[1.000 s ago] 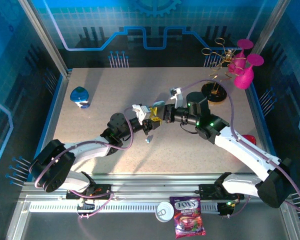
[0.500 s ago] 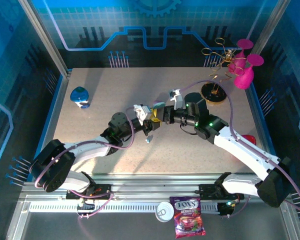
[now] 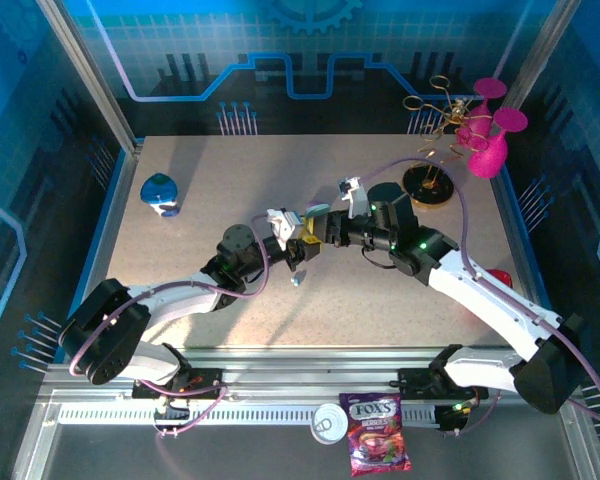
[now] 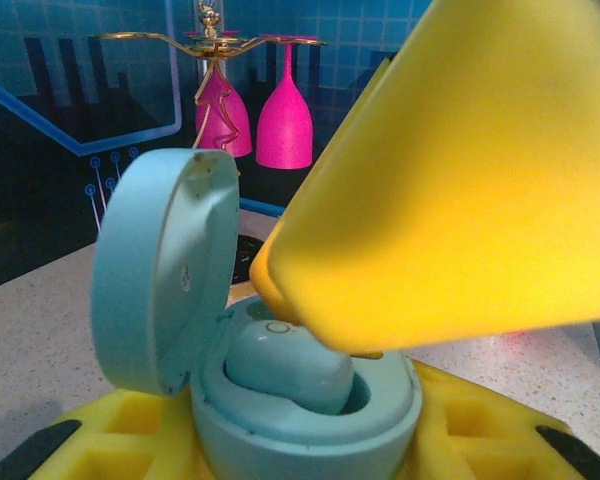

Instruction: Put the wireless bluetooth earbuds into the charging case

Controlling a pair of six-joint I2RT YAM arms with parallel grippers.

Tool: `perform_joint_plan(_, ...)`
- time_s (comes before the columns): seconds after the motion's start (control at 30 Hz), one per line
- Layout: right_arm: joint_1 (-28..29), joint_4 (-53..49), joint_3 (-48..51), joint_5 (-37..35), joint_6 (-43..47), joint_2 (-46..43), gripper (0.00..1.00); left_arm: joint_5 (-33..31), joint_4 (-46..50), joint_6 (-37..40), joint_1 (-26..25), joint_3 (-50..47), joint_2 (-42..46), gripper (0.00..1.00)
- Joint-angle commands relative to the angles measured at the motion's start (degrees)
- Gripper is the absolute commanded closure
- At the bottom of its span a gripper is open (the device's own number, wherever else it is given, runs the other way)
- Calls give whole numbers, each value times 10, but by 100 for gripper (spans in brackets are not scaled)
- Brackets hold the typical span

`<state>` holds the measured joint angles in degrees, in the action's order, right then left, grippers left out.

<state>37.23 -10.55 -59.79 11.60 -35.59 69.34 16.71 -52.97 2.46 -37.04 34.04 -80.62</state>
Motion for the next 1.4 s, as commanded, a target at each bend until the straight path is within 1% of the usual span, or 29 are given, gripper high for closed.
perform_joint_plan(0.0,3,-38,-13,-20,11,-7,58,-1,-73,-4,-2,27,21,70)
perform_joint_plan(0.2,2,-29,-1,-23,25,-46,43,-6,-74,1,4,20,20,70)
perform_joint_plan(0.33,2,-17,34,-45,31,-94,36,-3,-89,-14,30,3,25,70)
perform_joint_plan(0.5,-2,-25,89,-96,17,-139,34,-4,-71,-13,59,-14,67,70)
perform_joint_plan(0.63,-4,-43,128,-125,0,-133,34,-9,-45,0,63,-22,102,69)
perform_joint_plan(0.73,-4,-48,143,-133,-8,-101,34,-10,-31,4,63,-26,124,69)
perform_joint_plan(0.93,13,-9,150,-93,-26,14,40,-5,-12,6,63,-28,155,69)
perform_joint_plan(1.07,46,24,129,-62,-42,103,43,-4,-5,6,62,-31,168,69)
perform_joint_plan(1.37,128,79,58,-32,-81,267,43,1,11,4,62,-35,196,69)
